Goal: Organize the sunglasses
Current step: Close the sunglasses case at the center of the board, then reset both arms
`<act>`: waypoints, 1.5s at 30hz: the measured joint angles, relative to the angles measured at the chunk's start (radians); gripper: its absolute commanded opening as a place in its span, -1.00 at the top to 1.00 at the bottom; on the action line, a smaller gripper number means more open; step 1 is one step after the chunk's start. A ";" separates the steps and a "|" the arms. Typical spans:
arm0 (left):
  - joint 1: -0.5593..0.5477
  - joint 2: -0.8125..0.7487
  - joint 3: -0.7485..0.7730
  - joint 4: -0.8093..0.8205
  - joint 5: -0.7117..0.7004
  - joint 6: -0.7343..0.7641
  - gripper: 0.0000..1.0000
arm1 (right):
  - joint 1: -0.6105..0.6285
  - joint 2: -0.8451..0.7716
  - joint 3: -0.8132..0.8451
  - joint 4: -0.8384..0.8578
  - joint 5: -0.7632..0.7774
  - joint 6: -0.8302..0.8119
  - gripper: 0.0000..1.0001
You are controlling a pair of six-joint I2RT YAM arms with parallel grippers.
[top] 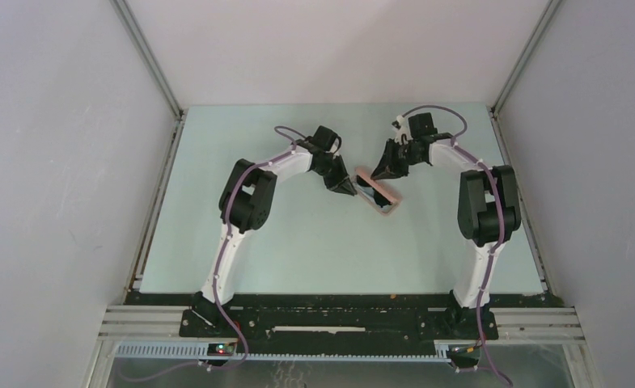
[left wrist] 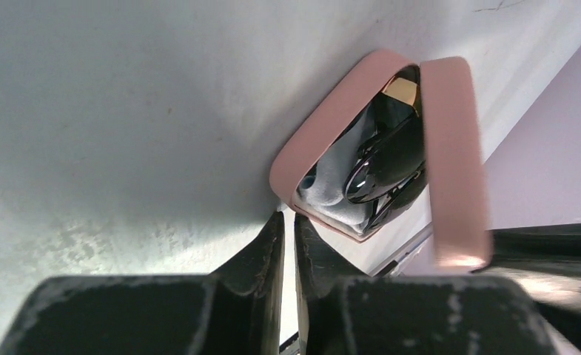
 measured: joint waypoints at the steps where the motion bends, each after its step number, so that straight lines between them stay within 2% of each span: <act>1: 0.000 0.001 0.000 0.006 0.000 0.000 0.72 | 0.006 0.003 -0.003 -0.002 -0.001 0.000 0.60; 12: -0.005 0.008 0.004 0.050 -0.005 0.001 0.72 | 0.034 0.052 -0.038 -0.045 0.009 -0.004 0.61; 16: -0.005 -0.007 -0.013 0.058 -0.020 0.011 0.71 | 0.032 0.027 -0.039 -0.060 0.025 -0.004 0.53; 18: -0.005 -0.042 -0.053 0.056 -0.040 0.029 0.69 | 0.032 -0.011 -0.041 -0.072 0.041 -0.005 0.29; 22: -0.005 -0.146 -0.132 0.043 -0.055 0.081 0.64 | 0.035 -0.119 -0.041 -0.088 0.096 -0.020 -0.36; 25: -0.005 -0.262 -0.205 0.042 -0.068 0.130 0.59 | 0.063 -0.185 -0.014 -0.146 0.212 -0.074 -0.59; 29: -0.005 -0.423 -0.294 0.045 -0.075 0.182 0.55 | 0.136 -0.211 0.004 -0.200 0.359 -0.126 -0.67; 36: -0.005 -0.729 -0.515 0.085 -0.159 0.274 0.50 | 0.200 -0.211 -0.015 -0.266 0.490 -0.174 -0.71; 40: -0.004 -0.874 -0.656 0.103 -0.235 0.309 0.46 | 0.217 -0.220 -0.046 -0.276 0.523 -0.195 -0.78; 45: -0.004 -0.959 -0.750 0.117 -0.286 0.325 0.42 | 0.228 -0.219 -0.066 -0.272 0.529 -0.228 -0.87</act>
